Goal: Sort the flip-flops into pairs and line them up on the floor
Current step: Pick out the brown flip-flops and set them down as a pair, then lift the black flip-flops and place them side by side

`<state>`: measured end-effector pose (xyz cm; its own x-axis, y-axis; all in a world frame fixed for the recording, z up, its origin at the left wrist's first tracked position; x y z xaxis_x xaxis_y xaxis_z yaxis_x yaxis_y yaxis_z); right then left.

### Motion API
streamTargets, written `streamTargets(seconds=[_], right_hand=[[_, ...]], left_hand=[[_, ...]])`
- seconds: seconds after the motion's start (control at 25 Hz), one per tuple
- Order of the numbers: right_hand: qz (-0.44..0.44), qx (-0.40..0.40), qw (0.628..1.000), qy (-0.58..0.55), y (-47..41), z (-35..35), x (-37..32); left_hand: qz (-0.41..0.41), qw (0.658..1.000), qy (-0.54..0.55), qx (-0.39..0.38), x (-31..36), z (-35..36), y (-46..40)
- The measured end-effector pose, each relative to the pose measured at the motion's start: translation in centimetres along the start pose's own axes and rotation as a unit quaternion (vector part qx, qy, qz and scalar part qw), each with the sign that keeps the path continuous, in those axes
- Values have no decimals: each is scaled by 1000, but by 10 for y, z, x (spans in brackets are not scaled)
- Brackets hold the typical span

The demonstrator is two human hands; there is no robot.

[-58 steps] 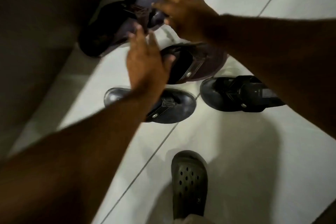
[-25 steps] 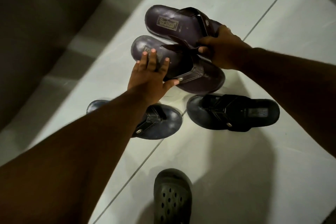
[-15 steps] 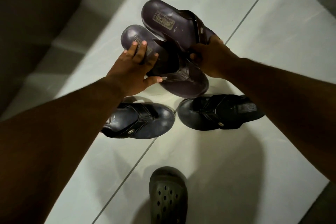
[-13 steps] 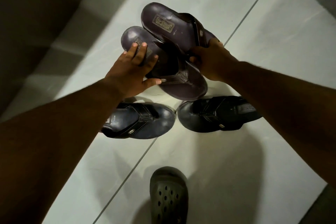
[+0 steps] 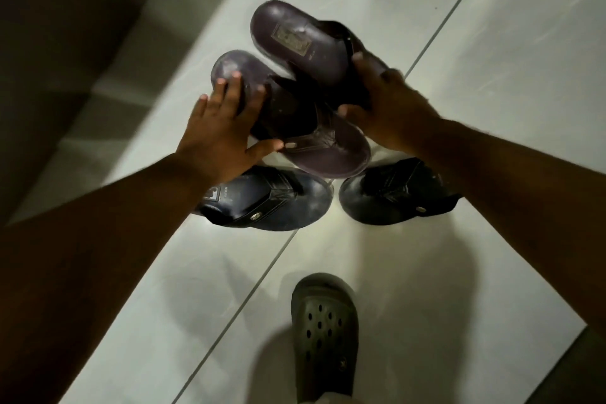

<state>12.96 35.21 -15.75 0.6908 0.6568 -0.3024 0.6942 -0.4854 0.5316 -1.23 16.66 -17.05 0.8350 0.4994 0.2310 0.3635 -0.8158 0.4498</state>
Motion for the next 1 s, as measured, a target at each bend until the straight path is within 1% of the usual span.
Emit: streamTargets(seconds=[0.08,0.12,0.16,0.2,0.24,0.28,0.32,0.36,0.44,0.56,0.68,0.88,0.96,1.0], right_hand=[[61,89,993,-35,32,-9,25],[109,111,987,-28,56,-5,42],[157,106,982,-20,82,7,56],[200,82,976,-22,107,23,67],[230,46,972,-32,128,43,73],[241,7,970,-38,143,64,75],[240,-21,970,-38,151,81,73],[233,-33,971,-38,152,93,69],[233,-36,971,-43,154,103,60],[203,-50,978,-11,157,111,42],[155,-96,983,20,166,131,4],[112,-146,982,36,208,185,-55],[95,-158,981,55,220,195,-67],[70,-168,980,75,222,201,-76]], left_hand=[[-94,991,74,54,-15,-2,32],[-140,983,104,60,-17,6,55],[-175,976,124,45,-15,18,78],[-197,971,134,14,-7,34,98],[-202,970,134,-26,1,50,114],[-195,970,130,-60,8,66,124],[-186,972,123,-74,8,78,128],[-179,974,121,-70,1,83,128],[-169,976,121,-64,-16,87,134],[-116,988,81,-58,-43,90,151],[-82,993,55,-69,-60,97,187],[-38,993,67,-87,-71,117,253],[-2,997,61,-57,-71,111,266],[6,997,50,-52,-73,111,271]])
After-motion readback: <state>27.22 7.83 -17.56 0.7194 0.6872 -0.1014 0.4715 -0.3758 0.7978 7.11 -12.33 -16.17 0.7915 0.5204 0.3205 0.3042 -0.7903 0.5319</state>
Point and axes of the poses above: each hand's wrist, its own y-axis away from the middle knuckle, its own z-axis out of the palm, x = y × z, the point moved 9 cm from there along -y, towards the middle knuckle
